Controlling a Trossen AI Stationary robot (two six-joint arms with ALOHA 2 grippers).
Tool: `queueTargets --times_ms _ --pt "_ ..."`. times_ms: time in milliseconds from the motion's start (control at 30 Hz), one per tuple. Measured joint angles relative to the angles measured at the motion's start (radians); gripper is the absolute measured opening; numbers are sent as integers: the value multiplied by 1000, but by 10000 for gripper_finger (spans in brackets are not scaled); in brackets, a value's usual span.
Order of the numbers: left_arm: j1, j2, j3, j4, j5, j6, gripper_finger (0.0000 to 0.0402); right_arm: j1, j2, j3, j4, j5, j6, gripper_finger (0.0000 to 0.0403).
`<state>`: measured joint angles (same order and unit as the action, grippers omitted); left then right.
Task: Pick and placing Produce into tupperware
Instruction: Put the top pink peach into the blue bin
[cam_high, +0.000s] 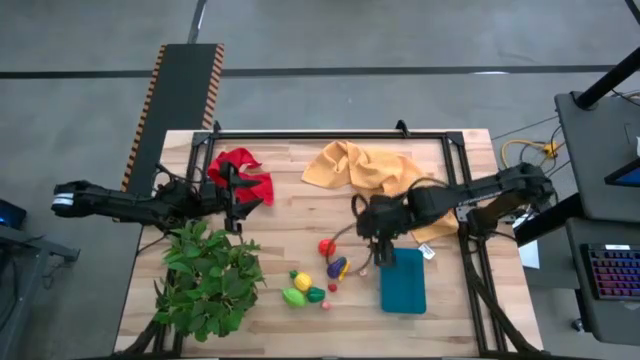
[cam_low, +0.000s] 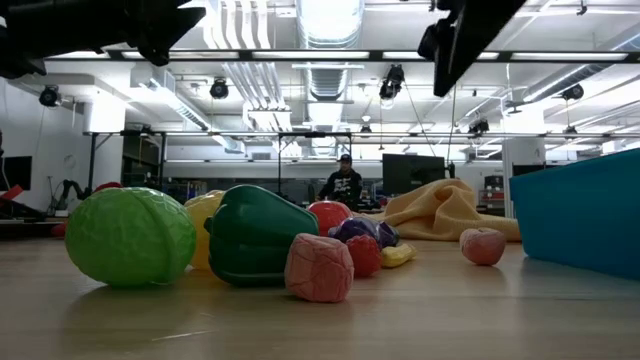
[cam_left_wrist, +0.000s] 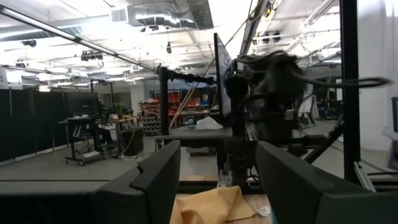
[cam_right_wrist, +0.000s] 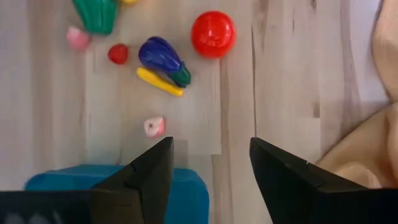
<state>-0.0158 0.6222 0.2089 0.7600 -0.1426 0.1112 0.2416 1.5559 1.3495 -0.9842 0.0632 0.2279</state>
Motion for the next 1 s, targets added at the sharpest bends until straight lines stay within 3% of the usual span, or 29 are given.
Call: queueTargets --times_ms 233,633,1000 --pt "1 18 6 32 1 0 196 148 33 -1 2 187 49 203" --pt "0 29 4 71 0 3 196 190 119 -2 85 169 182 203" --pt "0 36 3 68 0 58 196 190 239 -2 105 121 191 203"
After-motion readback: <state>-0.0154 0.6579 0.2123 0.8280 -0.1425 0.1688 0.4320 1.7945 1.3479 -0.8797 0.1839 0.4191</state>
